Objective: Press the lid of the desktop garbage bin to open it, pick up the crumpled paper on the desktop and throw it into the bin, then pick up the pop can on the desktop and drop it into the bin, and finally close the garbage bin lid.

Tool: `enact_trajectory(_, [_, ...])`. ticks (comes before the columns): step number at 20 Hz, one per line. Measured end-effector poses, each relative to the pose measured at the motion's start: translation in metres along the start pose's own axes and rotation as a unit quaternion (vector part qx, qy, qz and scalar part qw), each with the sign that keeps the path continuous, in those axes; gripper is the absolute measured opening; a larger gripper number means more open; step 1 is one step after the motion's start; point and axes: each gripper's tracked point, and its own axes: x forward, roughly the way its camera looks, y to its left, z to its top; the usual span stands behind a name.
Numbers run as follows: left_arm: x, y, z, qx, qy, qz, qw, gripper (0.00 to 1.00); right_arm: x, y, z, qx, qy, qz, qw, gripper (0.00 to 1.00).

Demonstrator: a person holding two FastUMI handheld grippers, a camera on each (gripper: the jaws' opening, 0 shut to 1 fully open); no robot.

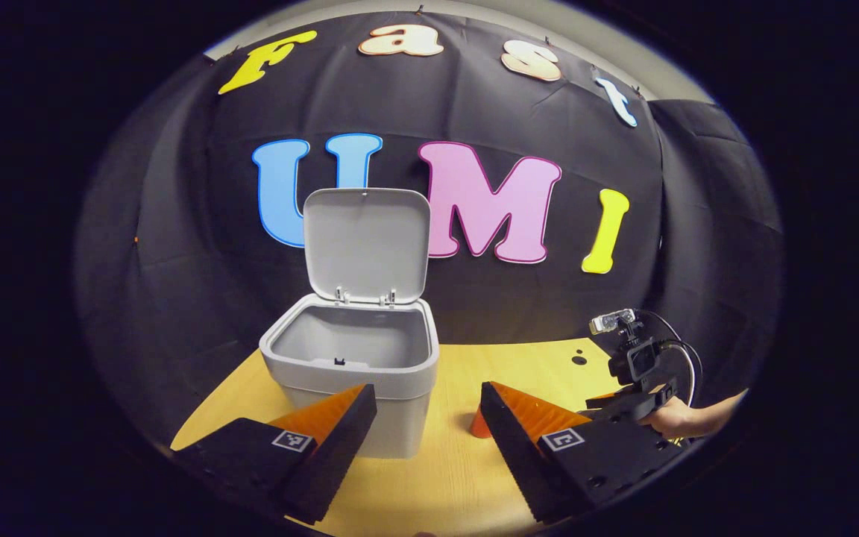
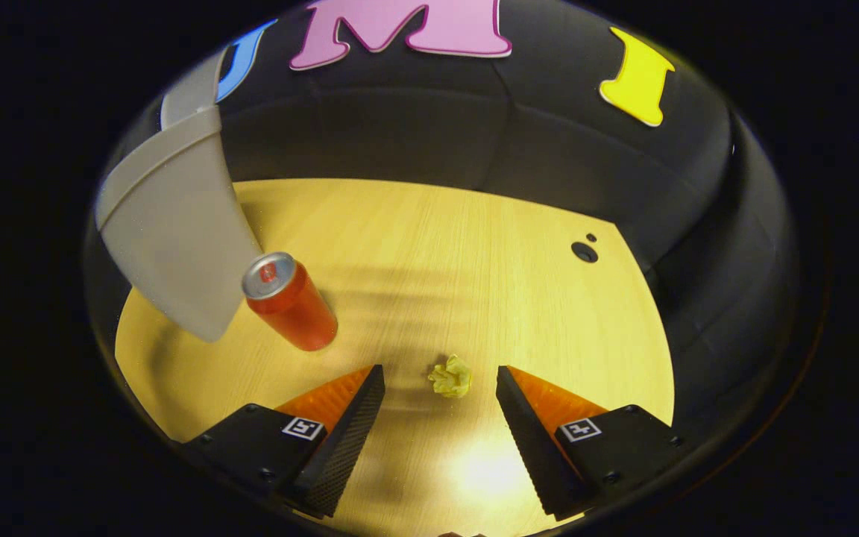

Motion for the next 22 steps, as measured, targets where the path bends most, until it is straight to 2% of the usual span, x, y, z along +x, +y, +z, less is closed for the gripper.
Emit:
enact_trajectory(3, [0.001,0.004,-0.009,0.000,0.014,0.002,1.000,0.95,0.025,-0.005,-0.016,-0.004,0.026,-0.008,1.000,0.98])
enact_trajectory(8, [0.004,0.006,-0.013,0.018,0.020,0.003,1.000,0.95,0.049,-0.011,-0.028,0.028,0.058,-0.008,0.998,0.98])
enact_trajectory(12, [0.011,-0.007,-0.012,-0.021,0.020,-0.016,0.999,0.95,0.063,-0.004,-0.029,0.050,0.070,0.007,0.996,0.96])
enact_trajectory(15, [0.014,-0.012,-0.012,-0.021,0.019,-0.019,0.999,0.95,0.065,0.000,-0.033,0.059,0.078,0.016,0.995,0.84])
enact_trajectory(16, [0.014,-0.013,-0.012,-0.016,0.020,-0.019,0.999,0.95,0.065,-0.001,-0.032,0.059,0.076,0.017,0.995,0.66])
enact_trajectory(18, [0.013,-0.015,-0.015,-0.011,0.022,-0.020,0.999,0.95,0.066,-0.002,-0.031,0.057,0.075,0.019,0.995,0.92])
enact_trajectory(19, [0.013,-0.016,-0.017,-0.010,0.025,-0.022,0.999,0.95,0.066,-0.004,-0.032,0.057,0.077,0.017,0.995,0.72])
enact_trajectory(20, [0.013,-0.016,-0.018,-0.012,0.027,-0.022,0.999,0.95,0.064,-0.002,-0.033,0.059,0.078,0.018,0.995,0.49])
enact_trajectory(22, [0.013,-0.017,-0.021,-0.015,0.028,-0.021,0.999,0.95,0.063,-0.004,-0.033,0.051,0.078,0.018,0.995,0.43])
